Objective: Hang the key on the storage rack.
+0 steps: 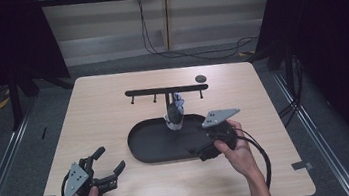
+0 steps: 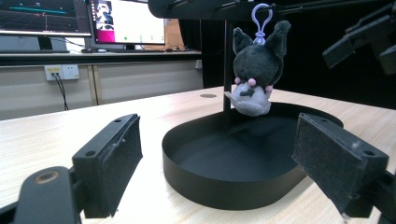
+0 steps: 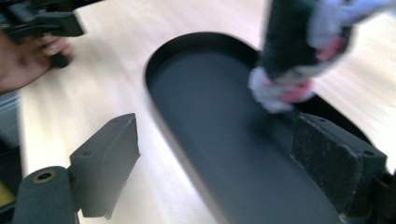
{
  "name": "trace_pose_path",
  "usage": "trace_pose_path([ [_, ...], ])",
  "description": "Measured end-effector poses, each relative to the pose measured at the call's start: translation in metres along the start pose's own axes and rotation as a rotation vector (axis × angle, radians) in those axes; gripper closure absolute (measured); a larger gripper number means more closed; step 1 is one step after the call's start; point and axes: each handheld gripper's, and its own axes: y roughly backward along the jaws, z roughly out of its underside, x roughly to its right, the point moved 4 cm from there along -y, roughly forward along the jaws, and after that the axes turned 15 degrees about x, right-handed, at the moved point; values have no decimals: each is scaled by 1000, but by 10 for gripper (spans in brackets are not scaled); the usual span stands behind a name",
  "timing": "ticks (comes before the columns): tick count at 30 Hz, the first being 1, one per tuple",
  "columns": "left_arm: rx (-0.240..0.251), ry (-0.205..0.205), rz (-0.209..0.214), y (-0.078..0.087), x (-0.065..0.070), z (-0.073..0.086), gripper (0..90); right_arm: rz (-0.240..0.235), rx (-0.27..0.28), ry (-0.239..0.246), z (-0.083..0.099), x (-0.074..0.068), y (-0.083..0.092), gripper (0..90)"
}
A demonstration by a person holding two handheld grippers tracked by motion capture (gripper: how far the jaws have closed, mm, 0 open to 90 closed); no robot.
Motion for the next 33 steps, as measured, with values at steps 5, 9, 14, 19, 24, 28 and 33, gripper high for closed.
trace_pose_path([
  [5, 0, 0, 0, 0, 0, 0, 153, 99, 71, 3, 26, 0, 4, 150],
  [9, 0, 0, 0, 0, 0, 0, 153, 198, 131, -5, 47, 3, 8, 148],
  [14, 0, 0, 0, 0, 0, 0, 153, 311, 271, -28, 69, 6, 14, 142],
  [19, 0, 0, 0, 0, 0, 0, 153, 439, 368, -37, 85, 10, 21, 142],
  [24, 0, 0, 0, 0, 0, 0, 152, 513, 474, -5, 91, 10, 26, 139],
  [28, 0, -1, 0, 0, 0, 0, 153, 514, 537, 11, 92, 7, 30, 138],
  [33, 0, 0, 1, 0, 0, 0, 153, 532, 636, 7, 95, 6, 39, 136],
])
